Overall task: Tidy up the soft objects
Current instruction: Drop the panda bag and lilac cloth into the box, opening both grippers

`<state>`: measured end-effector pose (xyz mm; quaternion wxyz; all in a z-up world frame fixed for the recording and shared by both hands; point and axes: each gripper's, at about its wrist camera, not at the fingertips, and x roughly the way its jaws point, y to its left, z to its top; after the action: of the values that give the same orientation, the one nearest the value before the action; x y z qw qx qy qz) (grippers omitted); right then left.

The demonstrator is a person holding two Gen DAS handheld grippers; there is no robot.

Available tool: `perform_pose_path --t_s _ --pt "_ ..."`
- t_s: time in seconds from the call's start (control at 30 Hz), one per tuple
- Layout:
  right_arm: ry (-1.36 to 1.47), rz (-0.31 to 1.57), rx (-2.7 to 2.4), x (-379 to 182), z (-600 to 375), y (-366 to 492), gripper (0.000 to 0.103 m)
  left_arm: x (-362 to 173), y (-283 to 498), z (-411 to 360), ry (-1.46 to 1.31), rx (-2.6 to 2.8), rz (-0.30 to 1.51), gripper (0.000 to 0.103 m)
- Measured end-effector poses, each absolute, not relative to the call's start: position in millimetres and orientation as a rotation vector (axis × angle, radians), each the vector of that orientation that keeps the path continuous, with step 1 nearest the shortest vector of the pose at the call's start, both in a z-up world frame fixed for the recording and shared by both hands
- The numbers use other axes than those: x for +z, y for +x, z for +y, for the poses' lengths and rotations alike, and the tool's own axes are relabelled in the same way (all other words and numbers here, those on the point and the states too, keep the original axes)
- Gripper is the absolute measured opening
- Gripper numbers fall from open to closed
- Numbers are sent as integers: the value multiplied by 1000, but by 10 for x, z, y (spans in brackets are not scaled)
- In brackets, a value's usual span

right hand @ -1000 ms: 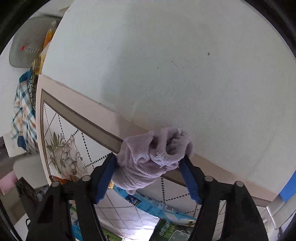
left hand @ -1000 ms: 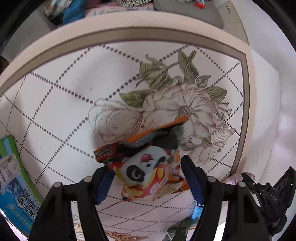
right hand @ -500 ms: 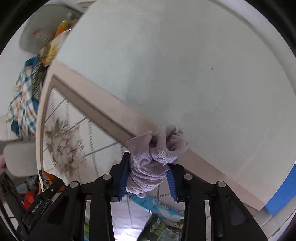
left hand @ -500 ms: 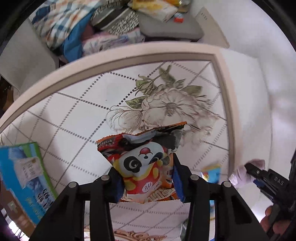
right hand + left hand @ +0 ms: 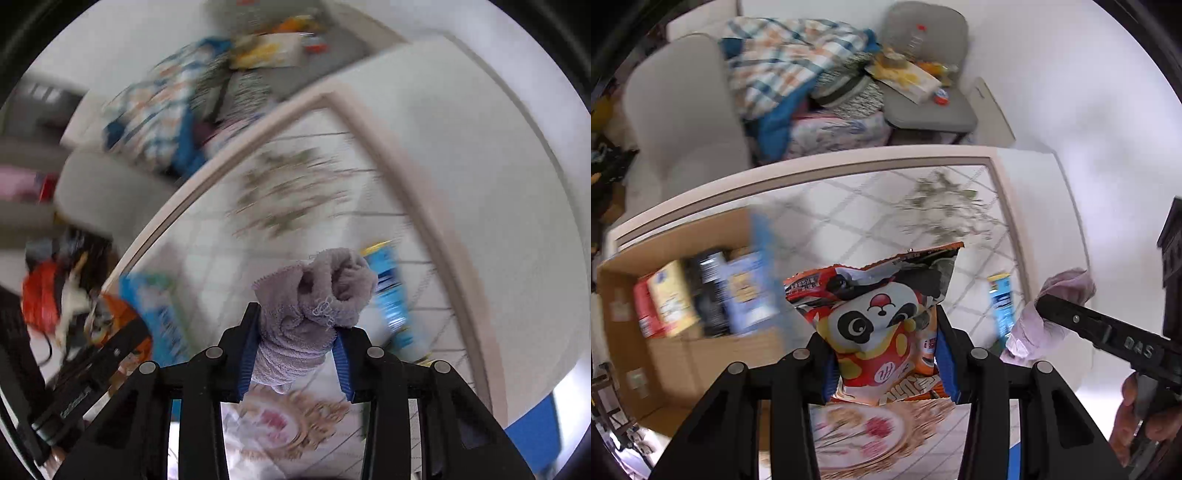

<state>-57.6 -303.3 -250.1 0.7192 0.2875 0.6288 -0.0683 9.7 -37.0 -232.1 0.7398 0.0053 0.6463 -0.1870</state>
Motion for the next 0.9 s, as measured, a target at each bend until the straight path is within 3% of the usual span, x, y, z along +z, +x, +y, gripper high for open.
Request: perform_pose_path --t_s 0.2,0.5,0.9 --pt "464 1433 77 -2234 -1638 -409 39 -2237 24 702 -5 -292 1416 40" --pt "256 1541 243 -2557 36 -209 39 -2548 72 1967 -82 -144 1484 40" --pt "16 1726 165 -3356 431 -61 39 -3340 154 1860 -210 -317 1706 40"
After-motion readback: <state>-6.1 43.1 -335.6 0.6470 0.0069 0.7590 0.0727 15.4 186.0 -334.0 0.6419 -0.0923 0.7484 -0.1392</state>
